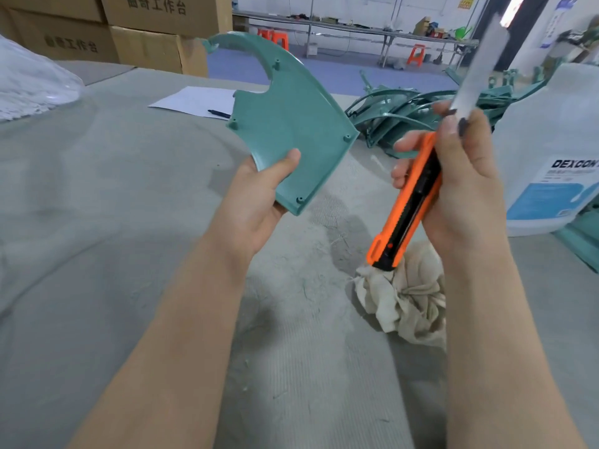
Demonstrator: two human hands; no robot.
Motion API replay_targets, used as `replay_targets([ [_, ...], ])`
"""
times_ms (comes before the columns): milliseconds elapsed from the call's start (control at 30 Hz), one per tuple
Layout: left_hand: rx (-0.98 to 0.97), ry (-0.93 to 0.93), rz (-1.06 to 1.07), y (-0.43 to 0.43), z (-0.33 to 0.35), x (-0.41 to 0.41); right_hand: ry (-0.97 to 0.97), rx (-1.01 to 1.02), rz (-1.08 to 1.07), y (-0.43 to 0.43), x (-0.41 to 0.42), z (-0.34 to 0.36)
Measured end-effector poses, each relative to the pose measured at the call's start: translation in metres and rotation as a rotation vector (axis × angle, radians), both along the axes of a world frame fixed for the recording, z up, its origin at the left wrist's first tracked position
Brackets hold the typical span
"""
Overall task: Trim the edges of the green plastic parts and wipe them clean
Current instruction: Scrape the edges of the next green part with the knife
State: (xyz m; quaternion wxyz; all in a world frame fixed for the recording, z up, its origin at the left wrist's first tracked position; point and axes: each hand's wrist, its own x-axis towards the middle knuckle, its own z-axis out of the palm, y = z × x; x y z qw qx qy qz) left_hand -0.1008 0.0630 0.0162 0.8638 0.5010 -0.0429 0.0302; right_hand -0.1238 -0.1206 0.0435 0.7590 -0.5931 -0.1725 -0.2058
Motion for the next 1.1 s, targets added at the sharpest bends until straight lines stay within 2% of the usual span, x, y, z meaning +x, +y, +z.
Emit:
replay_targets([
  [100,0.030,-0.004,0.001,-0.003,0.001,-0.003,0.013,0.012,-0.136,-0.006,0.003,-0.002],
  [200,0.010,-0.024,-0.014,-0.003,0.003,-0.006,0.112,-0.236,-0.366,-0.005,0.008,-0.009],
  [267,-0.006,-0.038,-0.027,-0.002,0.005,-0.007,0.192,-0.364,-0.406,-0.003,0.012,-0.015],
  [400,-0.015,-0.047,-0.033,0.000,0.006,-0.009,0.262,-0.445,-0.359,0.002,0.013,-0.020],
  [1100,-0.099,-0.007,-0.035,0.004,0.009,-0.012,0.247,-0.545,-0.198,0.010,0.008,-0.020],
])
